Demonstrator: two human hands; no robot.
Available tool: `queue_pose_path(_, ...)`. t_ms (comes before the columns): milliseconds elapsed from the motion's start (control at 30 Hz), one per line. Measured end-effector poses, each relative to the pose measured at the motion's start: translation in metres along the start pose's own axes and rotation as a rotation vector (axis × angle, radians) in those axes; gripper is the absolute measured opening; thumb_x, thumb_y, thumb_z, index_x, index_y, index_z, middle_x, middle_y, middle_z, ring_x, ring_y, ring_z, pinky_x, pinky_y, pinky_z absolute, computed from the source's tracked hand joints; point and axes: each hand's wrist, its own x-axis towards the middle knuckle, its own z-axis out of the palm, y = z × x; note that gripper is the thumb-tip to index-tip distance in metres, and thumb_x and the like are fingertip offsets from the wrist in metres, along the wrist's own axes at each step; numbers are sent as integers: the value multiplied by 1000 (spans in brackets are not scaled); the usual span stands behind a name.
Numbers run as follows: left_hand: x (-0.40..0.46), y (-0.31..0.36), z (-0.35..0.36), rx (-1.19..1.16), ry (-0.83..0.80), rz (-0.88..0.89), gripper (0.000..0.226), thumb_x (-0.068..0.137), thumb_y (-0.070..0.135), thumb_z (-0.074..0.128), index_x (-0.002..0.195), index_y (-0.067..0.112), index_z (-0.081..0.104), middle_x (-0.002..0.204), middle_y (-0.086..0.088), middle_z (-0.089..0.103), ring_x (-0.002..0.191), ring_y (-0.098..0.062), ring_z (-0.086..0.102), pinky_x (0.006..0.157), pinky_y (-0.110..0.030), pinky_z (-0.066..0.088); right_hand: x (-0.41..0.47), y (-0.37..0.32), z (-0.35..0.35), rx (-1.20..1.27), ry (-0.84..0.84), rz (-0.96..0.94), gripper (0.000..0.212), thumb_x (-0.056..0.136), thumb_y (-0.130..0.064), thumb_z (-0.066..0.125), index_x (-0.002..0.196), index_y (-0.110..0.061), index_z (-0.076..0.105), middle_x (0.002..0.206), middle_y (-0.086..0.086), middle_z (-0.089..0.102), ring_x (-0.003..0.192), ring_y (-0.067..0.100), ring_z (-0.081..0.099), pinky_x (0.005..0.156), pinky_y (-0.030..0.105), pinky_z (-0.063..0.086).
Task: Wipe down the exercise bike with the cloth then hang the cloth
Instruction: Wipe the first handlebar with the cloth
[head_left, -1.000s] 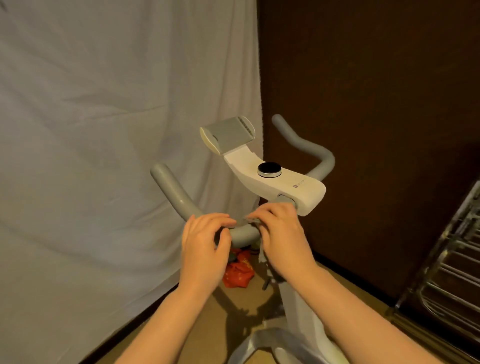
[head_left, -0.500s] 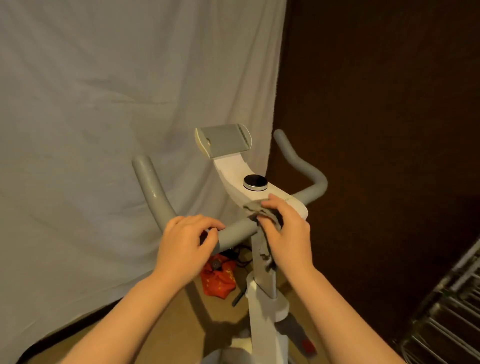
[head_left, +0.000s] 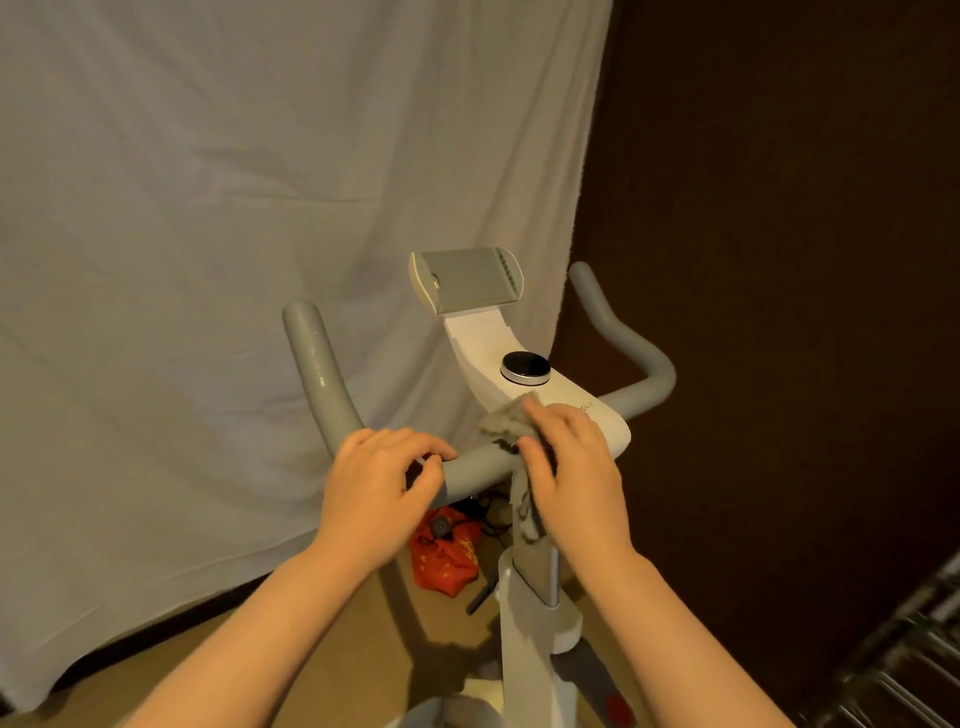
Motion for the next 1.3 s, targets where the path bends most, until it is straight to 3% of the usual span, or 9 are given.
queue_pose_path(67,0,0,0,9,3,1,29,86,39,39,85,36,69,75,21,60,71,0,49,76,-23,28,2,-3,-1,66,37,70,33,95,-30,58,128,-25,54,122,-10,55,115,8,47,90,21,39)
queue_pose_path(167,-1,0,-1,6,-4,9,30,87,38,39,85,35,69,78,22,61,71,-1,50,77,-25,29,-8,-6,4,-73,-19,6,36,94,-33,59,130,-26,56,130,-10,54,121,9,40,97,22,33)
queue_pose_path(333,-1,0,-3,-8,-27,15,34,88,40,37,89,34,70,84,21,66,76,-2,55,81,-24,30,-9,-17,3,-23,-37,-44,31,93,-16,59,123,-25,63,123,-11,60,115,5,44,91,10,28)
queue_pose_path(533,5,-13,-17,-97,-166,88,32,87,48,41,91,34,70,89,23,65,85,0,56,83,-31,42,-8,-19,8,-26,24,90,34,94,-14,57,126,-25,61,128,-10,56,118,9,40,93,16,30)
queue_pose_path(800,7,-24,-23,-187,-131,85,20,81,49,56,78,36,71,75,22,64,76,-2,56,78,-36,44,-10,-26,8,54,54,184,32,92,-10,59,120,-26,64,123,-12,58,115,7,46,91,9,29)
queue_pose_path(933,7,-25,-22,-214,-115,99,20,80,48,56,77,36,72,72,21,62,75,-3,57,75,-36,44,-8,-28,7,67,172,284,34,93,-10,59,123,-27,61,124,-10,58,118,8,48,96,20,37)
queue_pose_path(1033,2,-25,-21,-213,-81,109,19,82,46,57,79,34,71,71,24,56,74,-3,53,73,-31,39,-17,-40,16,2,86,220,44,94,-11,57,132,-31,54,130,-13,54,120,3,42,96,14,30)
queue_pose_path(1133,0,-26,-20,-218,-67,136,19,84,45,57,81,33,71,71,28,51,74,-2,50,73,-26,35,-13,-39,7,46,49,288,56,94,-15,57,143,-37,41,129,-11,53,114,2,46,91,13,36)
queue_pose_path(1300,0,-28,-23,-230,-69,164,21,85,45,56,85,32,72,73,31,48,75,-1,49,74,-26,35,-15,-59,14,15,-23,182,39,91,-13,57,128,-26,60,125,-7,57,121,8,42,93,13,29)
